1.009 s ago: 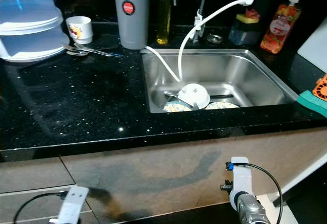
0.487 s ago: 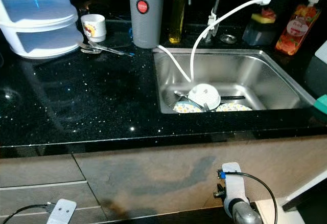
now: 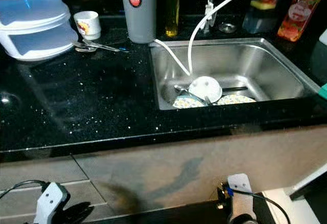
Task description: Kitchen organization
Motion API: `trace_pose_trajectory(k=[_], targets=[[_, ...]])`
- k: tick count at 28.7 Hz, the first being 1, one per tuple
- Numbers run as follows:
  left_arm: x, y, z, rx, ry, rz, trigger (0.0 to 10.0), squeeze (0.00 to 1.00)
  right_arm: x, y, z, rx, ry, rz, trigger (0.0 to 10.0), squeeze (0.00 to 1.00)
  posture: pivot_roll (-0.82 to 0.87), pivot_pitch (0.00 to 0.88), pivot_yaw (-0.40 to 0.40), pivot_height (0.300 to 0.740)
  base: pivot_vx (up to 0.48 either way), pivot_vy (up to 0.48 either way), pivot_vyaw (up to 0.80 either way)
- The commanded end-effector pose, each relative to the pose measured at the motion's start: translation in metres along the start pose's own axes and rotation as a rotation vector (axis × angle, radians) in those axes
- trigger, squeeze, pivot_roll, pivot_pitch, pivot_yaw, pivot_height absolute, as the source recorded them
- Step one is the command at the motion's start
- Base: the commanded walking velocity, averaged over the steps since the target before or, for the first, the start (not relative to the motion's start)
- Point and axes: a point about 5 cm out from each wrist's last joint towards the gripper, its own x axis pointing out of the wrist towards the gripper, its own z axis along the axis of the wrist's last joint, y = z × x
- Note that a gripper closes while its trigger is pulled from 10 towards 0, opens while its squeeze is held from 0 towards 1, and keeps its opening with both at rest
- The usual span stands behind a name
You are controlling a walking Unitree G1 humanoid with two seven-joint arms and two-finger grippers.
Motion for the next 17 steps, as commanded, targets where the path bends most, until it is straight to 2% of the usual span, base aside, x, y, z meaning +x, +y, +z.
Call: trace_pose_trajectory(k=[1, 2, 3, 5, 7, 8, 9, 10, 11, 13, 14, 15, 16, 17], targets=[[0.001, -0.015, 0.014, -0.022, -0.017, -0.126, 10.0, 0.00, -0.006, 0.010, 0.017, 0.051, -0.048, 0.128, 10.0, 0.00, 0.08, 0.057, -0.012, 0.740, 0.000, 0.000, 0.00], [0.000, -0.023, 0.022, -0.011, -0.027, -0.181, 10.0, 0.00, -0.011, 0.015, 0.031, 0.097, -0.087, 0.206, 10.0, 0.00, 0.08, 0.054, -0.010, 0.740, 0.000, 0.000, 0.00], [0.000, -0.023, 0.022, -0.011, -0.027, -0.181, 10.0, 0.00, -0.011, 0.015, 0.031, 0.097, -0.087, 0.206, 10.0, 0.00, 0.08, 0.054, -0.010, 0.740, 0.000, 0.000, 0.00], [-0.002, -0.034, 0.044, 0.001, -0.078, -0.247, 10.0, 0.00, -0.021, 0.029, 0.063, 0.166, -0.175, 0.362, 10.0, 0.00, 0.08, 0.059, -0.012, 0.740, 0.000, 0.000, 0.00], [-0.002, -0.034, 0.044, 0.001, -0.078, -0.247, 10.0, 0.00, -0.021, 0.029, 0.063, 0.166, -0.175, 0.362, 10.0, 0.00, 0.08, 0.059, -0.012, 0.740, 0.000, 0.000, 0.00], [-0.001, -0.034, 0.057, 0.003, -0.125, -0.256, 10.0, 0.00, -0.023, 0.035, 0.077, 0.189, -0.226, 0.419, 10.0, 0.00, 0.08, 0.059, -0.012, 0.740, 0.000, 0.000, 0.00], [-0.001, -0.034, 0.057, 0.003, -0.125, -0.256, 10.0, 0.00, -0.023, 0.035, 0.077, 0.189, -0.226, 0.419, 10.0, 0.00, 0.08, 0.059, -0.012, 0.740, 0.000, 0.000, 0.00], [-0.001, -0.036, 0.083, 0.008, -0.203, -0.278, 10.0, 0.00, -0.029, 0.044, 0.103, 0.227, -0.312, 0.497, 10.0, 0.00, 0.07, 0.061, -0.016, 0.740, 0.000, 0.000, 0.00], [-0.001, -0.036, 0.083, 0.008, -0.203, -0.278, 10.0, 0.00, -0.029, 0.044, 0.103, 0.227, -0.312, 0.497, 10.0, 0.00, 0.07, 0.061, -0.016, 0.740, 0.000, 0.000, 0.00], [-0.002, -0.036, 0.113, 0.016, -0.314, -0.279, 10.0, 0.00, -0.032, 0.052, 0.132, 0.269, -0.424, 0.543, 10.0, 0.00, 0.08, 0.064, -0.020, 0.740, 0.000, 0.000, 0.00], [-0.002, -0.036, 0.113, 0.016, -0.314, -0.279, 10.0, 0.00, -0.032, 0.052, 0.132, 0.269, -0.424, 0.543, 10.0, 0.00, 0.08, 0.064, -0.020, 0.740, 0.000, 0.000, 0.00], [-0.003, -0.035, 0.129, 0.028, -0.374, -0.271, 10.0, 0.00, -0.034, 0.055, 0.146, 0.283, -0.483, 0.558, 10.0, 0.00, 0.08, 0.064, -0.019, 0.740, 0.000, 0.000, 0.00], [-0.003, -0.030, 0.156, 0.036, -0.476, -0.239, 10.0, 0.00, -0.033, 0.058, 0.164, 0.294, -0.554, 0.561, 10.0, 0.00, 0.09, 0.063, -0.018, 0.740, 0.000, 0.000, 0.00], [-0.003, -0.030, 0.156, 0.036, -0.476, -0.239, 10.0, 0.00, -0.033, 0.058, 0.164, 0.294, -0.554, 0.561, 10.0, 0.00, 0.09, 0.063, -0.018, 0.740, 0.000, 0.000, 0.00]])
